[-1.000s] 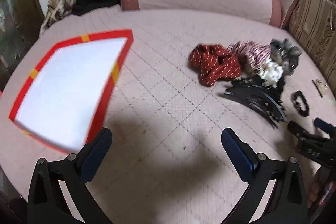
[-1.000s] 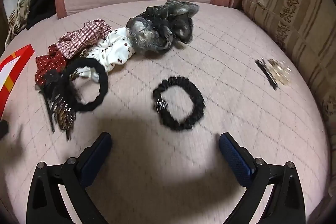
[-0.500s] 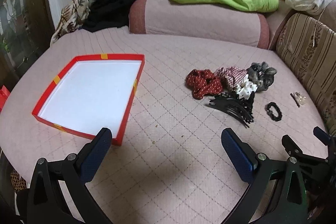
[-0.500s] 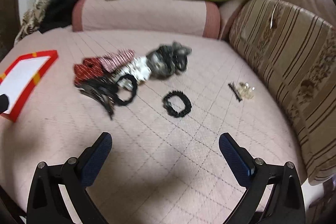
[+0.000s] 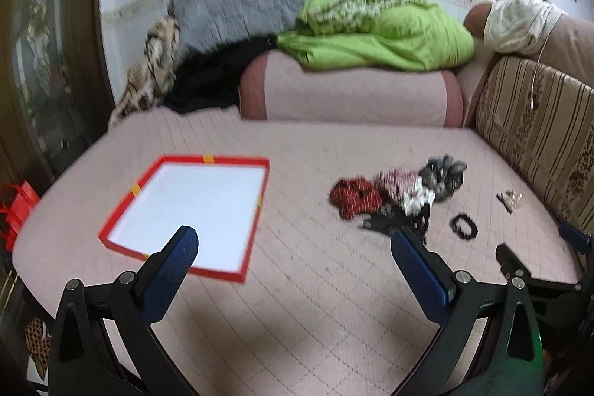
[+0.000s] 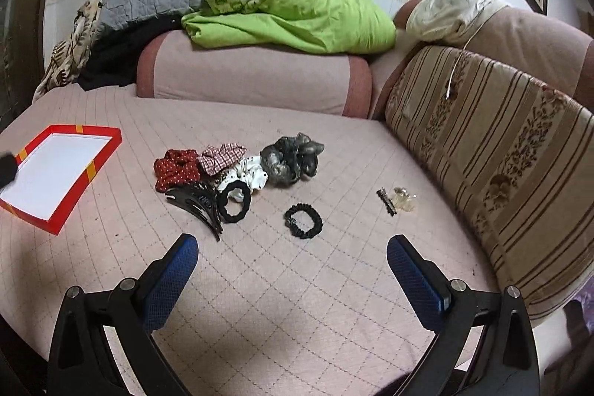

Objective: Organize jewelry
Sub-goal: 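Move both tools toward the pile of hair accessories beside the tray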

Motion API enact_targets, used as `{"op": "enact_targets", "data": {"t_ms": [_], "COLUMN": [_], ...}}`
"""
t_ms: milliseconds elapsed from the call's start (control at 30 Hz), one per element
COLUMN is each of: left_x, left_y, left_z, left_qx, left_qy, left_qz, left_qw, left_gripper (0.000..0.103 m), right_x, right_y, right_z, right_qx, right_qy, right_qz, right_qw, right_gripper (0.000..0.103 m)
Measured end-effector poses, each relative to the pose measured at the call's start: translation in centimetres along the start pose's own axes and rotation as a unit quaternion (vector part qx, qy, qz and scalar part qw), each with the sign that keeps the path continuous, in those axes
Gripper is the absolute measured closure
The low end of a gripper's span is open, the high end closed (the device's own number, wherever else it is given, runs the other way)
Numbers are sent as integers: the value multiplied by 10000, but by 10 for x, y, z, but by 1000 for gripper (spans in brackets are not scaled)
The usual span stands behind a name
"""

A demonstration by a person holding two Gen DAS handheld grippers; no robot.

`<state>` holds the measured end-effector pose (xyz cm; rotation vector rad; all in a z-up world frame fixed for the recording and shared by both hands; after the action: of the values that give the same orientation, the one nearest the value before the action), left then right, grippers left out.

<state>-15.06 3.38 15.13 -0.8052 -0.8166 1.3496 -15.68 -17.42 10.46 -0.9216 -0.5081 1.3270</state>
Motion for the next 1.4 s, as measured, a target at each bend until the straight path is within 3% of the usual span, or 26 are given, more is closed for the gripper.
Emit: {"op": "enact_targets", "data": {"t_ms": [233,433,1000,1200,1300,1400], "left_x": [1,5,5,14,17,18], "left_y": [-24,-30,-13,-7,-6,-7], "left_z": [38,50,17,-1,-11,-18], "left_qx": [-879,-996,-246,-83,-49,-42], "left_qy": [-282,-240,74,-30,-80,-144], "left_qz": [-125,-104,87,185,169,111], "left_qw": [9957,9947,9996,9998,9998,9998], "left_gripper": [0,0,0,0,0,0], "right_x": [-1,-2,2,-4,-4,-6], "right_y": [-7,-11,-7,4,9,8], "right_z": [15,20,22,2,-10,-11], "right_qx": [-315,-452,-425,-181,50,-21], "right_qy": [58,42,-28,-187,-155,-76], "right_qz": [-87,-141,-192,-541,-452,-375], "right_qw": [9994,9989,9989,9982,9988,9993], "right_gripper": [0,0,0,0,0,0]}}
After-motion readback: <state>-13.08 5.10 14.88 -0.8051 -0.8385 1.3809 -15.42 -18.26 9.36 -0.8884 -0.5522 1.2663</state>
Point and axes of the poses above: each gripper's, at about its wrist camera, not at the fingertips, and z roughly against the way its jaws point, x to its left, y to its underside, the point moved 7 cm from there along -z, roughly the way its jaws point, and after that the axes turned 2 degrees about -x, right-handed, at the moved point
